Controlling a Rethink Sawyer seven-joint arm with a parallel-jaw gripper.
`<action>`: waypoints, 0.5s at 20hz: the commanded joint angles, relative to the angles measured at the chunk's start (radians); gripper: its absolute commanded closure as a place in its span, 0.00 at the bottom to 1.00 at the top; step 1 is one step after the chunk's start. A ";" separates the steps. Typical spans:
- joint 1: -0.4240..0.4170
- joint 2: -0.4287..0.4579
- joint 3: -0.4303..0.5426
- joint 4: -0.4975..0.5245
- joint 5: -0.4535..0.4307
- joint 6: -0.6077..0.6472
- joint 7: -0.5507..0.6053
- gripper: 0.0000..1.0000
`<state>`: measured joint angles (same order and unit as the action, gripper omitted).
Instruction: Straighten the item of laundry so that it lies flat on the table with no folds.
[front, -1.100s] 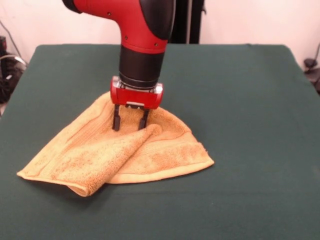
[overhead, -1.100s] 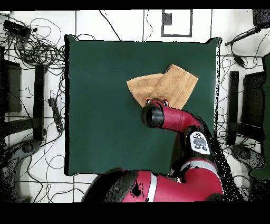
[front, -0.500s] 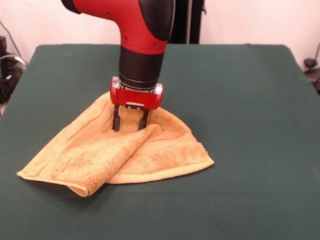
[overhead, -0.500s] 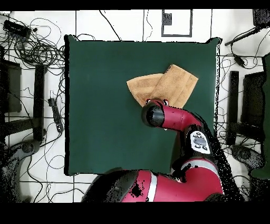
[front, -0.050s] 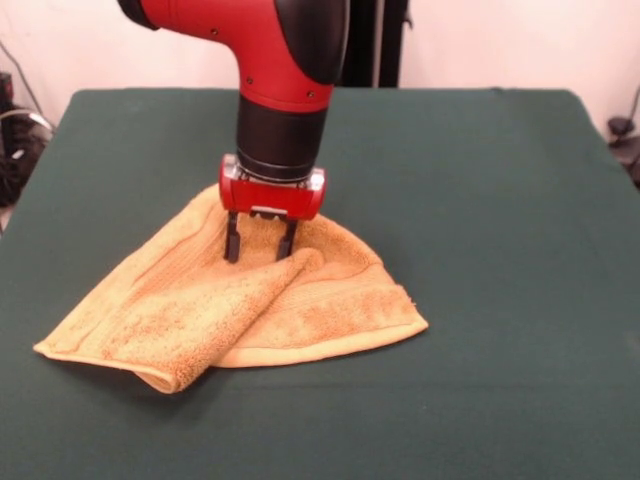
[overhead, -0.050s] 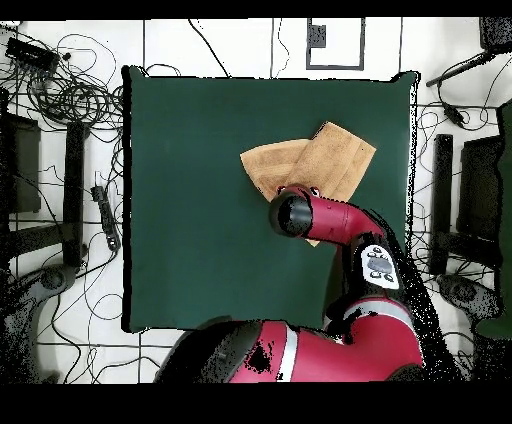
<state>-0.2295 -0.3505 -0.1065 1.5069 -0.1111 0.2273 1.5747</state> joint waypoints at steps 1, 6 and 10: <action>0.012 0.219 0.148 -0.046 -0.030 0.028 0.058 0.00; -0.005 0.154 0.148 0.126 -0.025 -0.119 0.171 0.00; -0.037 0.137 0.164 0.235 -0.069 -0.217 0.181 0.00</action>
<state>-0.2434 -0.3597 -0.0956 1.5398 -0.1140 0.1737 1.5747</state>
